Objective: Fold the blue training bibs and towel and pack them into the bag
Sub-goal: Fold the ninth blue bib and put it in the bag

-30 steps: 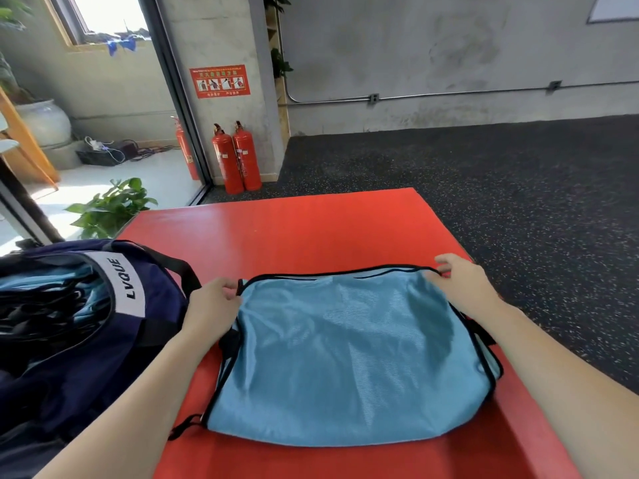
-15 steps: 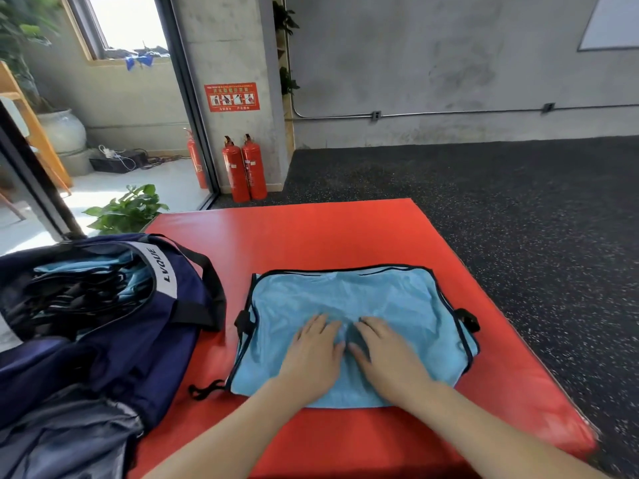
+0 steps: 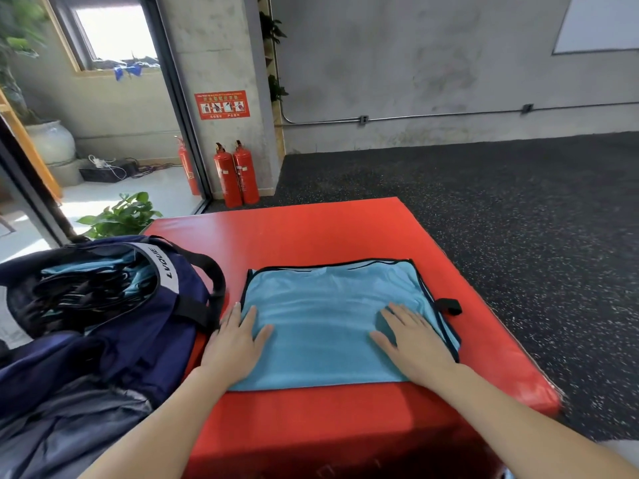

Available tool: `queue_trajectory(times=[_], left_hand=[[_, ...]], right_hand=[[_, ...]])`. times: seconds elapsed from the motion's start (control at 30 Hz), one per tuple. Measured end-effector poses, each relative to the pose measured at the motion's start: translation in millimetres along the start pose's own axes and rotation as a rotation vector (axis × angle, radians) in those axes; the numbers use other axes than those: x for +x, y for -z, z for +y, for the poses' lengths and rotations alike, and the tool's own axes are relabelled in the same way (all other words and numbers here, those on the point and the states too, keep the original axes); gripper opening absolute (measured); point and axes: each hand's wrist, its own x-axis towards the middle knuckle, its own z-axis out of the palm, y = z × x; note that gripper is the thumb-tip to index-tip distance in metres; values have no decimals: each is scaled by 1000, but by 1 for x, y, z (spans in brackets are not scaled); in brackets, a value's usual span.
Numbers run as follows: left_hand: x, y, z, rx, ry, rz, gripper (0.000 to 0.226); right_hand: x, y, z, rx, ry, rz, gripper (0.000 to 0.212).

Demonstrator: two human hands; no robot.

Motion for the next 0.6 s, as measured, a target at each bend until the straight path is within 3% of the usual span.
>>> queue_trajectory(times=[0.17,0.23,0.33,0.5,0.6], left_hand=[[-5,14,29,142,11,202,37],[-11,20,53,172,-11,270,34],[-26,15,99,83,-140,233,40],[-59,-9,186,-97,-459,65,46],[-54,-25,229,-172,-542,33,44]], right_hand=[[-15,14,10,67,142,173,57],[-24,23,20,92,178,299,46],[-35,32,47,174,137,450,39],[-52,41,92,497,-139,388,21],[-58,42,106,608,-186,266,17]])
